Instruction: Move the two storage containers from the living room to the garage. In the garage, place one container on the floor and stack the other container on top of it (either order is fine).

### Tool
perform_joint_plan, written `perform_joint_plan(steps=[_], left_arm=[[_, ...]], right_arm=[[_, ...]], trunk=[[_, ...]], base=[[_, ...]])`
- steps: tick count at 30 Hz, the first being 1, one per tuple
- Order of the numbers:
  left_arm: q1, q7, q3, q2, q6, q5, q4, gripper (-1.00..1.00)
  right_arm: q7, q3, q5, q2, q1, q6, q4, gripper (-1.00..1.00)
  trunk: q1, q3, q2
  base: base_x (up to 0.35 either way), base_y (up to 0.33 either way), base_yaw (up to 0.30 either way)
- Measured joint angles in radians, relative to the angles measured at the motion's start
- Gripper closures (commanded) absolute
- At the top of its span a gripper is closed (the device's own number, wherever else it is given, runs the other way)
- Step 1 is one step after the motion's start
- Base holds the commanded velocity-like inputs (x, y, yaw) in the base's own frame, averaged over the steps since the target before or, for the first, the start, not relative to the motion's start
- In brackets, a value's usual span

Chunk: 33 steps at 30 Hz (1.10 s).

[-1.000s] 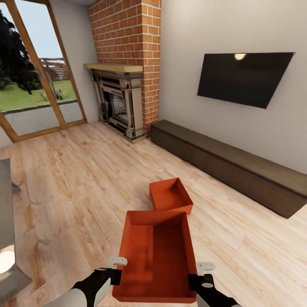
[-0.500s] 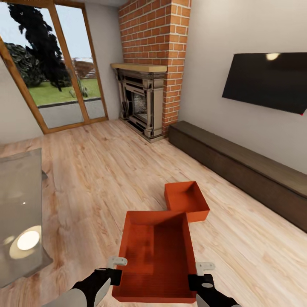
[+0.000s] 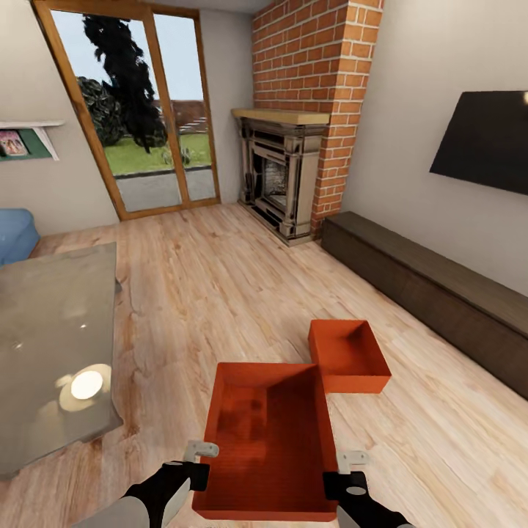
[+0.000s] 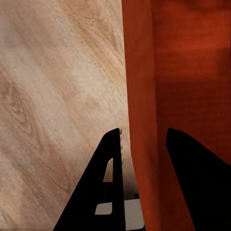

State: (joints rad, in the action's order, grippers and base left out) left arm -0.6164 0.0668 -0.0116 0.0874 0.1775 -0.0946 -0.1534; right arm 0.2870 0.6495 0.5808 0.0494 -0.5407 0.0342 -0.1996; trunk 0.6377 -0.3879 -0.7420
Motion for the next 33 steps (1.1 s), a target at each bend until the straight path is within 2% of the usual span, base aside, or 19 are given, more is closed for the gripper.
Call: perform_joint_plan(steps=[33], left_arm=[[0.000,0.001,0.001,0.000,-0.003,-0.001,-0.003,1.00]], right_arm=[[0.000,-0.004,-0.002,0.002,0.000,0.002,-0.001,1.00]], trunk=[[0.000,0.000,0.000]], base=[[0.000,0.000,0.300]])
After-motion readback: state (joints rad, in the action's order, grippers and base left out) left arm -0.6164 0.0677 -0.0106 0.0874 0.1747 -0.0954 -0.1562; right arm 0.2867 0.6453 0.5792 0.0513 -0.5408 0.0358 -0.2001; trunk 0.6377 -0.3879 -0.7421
